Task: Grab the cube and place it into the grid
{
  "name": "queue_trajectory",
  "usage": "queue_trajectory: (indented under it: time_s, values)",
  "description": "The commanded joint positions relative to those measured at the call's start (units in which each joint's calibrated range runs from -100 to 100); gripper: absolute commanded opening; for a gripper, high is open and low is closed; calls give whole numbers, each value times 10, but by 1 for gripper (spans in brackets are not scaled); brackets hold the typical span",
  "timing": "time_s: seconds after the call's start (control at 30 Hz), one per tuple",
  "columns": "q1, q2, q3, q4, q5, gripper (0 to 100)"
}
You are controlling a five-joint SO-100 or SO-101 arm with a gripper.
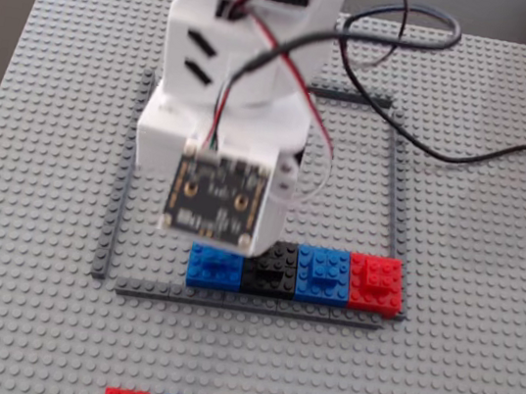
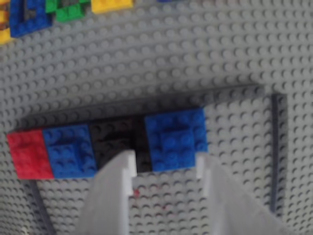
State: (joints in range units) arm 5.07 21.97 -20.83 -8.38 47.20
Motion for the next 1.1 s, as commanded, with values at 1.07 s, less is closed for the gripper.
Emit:
queue_trajectory:
  time_s: [1.07]
  values:
    - [-19,-863,644,-114,11,0]
